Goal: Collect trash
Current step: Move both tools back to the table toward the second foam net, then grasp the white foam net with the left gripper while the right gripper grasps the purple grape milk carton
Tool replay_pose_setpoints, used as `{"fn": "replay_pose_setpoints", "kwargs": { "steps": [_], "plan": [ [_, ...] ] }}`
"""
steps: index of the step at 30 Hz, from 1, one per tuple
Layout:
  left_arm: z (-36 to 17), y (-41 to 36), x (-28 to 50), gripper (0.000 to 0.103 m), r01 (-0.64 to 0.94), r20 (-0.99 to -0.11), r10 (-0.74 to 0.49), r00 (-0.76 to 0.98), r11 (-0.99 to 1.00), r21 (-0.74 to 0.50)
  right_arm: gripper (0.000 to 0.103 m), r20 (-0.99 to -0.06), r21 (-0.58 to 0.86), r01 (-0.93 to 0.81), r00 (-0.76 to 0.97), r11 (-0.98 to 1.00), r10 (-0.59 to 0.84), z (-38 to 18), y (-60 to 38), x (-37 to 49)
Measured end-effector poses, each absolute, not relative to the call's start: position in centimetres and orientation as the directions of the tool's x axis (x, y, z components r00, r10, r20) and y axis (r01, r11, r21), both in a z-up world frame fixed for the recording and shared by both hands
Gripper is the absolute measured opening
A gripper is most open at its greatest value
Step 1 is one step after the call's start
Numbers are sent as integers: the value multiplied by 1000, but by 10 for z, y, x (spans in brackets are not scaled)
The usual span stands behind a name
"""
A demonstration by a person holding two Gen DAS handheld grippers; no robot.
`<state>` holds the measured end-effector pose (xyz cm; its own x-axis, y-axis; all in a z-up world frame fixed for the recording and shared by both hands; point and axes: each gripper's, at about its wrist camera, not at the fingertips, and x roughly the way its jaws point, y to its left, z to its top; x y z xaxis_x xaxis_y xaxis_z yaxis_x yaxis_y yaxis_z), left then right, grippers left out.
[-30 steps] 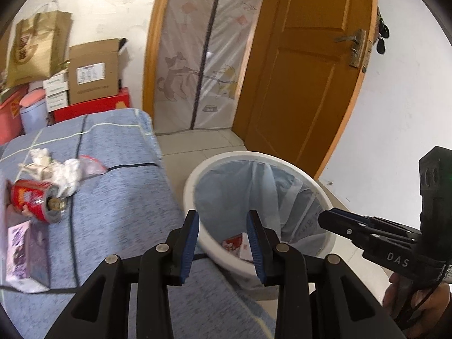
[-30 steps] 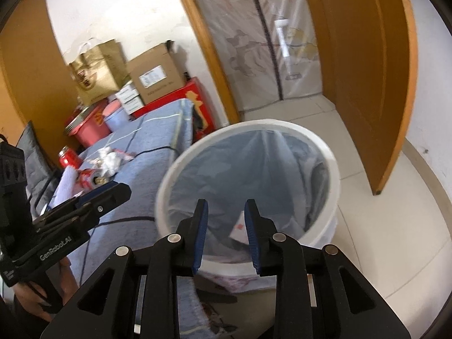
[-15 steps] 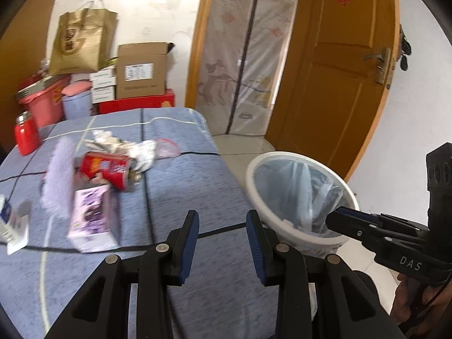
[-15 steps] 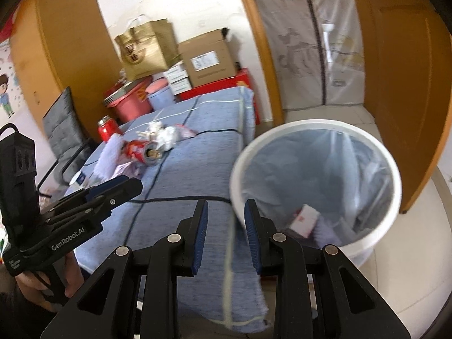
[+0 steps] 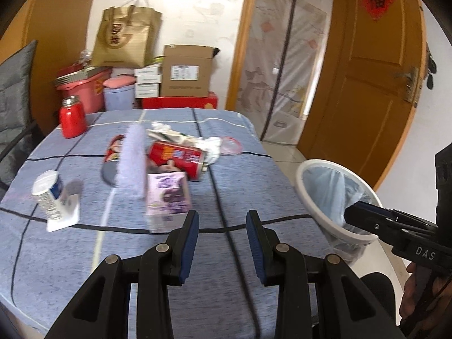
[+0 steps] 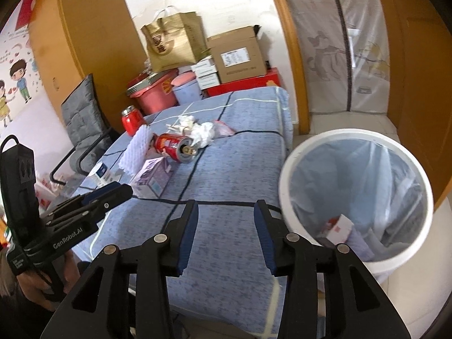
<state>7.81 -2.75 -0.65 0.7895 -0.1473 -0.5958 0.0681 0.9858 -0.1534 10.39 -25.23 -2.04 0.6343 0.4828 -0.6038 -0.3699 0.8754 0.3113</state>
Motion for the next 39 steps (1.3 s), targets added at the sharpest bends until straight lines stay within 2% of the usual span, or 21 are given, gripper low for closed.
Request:
{"fn": "replay_pose_setpoints", "kwargs": {
  "steps": [3, 17, 20, 22, 35, 36, 37, 38, 39],
  "plan": [
    [-6, -16, 78, 35, 37, -597, -119, 793, 988, -148, 50, -602, 313, -395, 621, 864, 502, -21, -242, 107],
    [-7, 39, 90, 35, -92, -597, -9, 802, 986, -138, 50, -607, 291, -479, 577, 829, 546, -22, -196, 135],
    [-8, 49, 92, 40, -109, -598, 1, 801, 983, -145, 50, -608, 294, -499, 560, 815, 562, -24, -183, 140],
    [-8, 54, 96, 44, -115, -598, 1, 802, 982, -152, 50, -611, 295, -509, 551, 809, 569, -25, -177, 142],
    [-29, 58, 151, 44, -76, -633, -80, 770, 974, -214, 50, -620, 314, -494, 540, 811, 569, -32, -171, 157],
    [-32, 58, 155, 42, -74, -639, -86, 764, 973, -220, 50, -621, 314, -495, 538, 810, 570, -32, -170, 158],
    [-34, 58, 156, 32, -71, -642, -88, 762, 973, -219, 50, -622, 313, -498, 536, 809, 571, -33, -168, 159],
    [-36, 58, 157, 26, -69, -645, -87, 759, 974, -214, 50, -624, 313, -502, 531, 806, 573, -34, -165, 159],
    [-36, 58, 156, 24, -64, -646, -92, 758, 975, -214, 50, -626, 314, -504, 527, 804, 575, -34, -163, 160]
  ]
}}
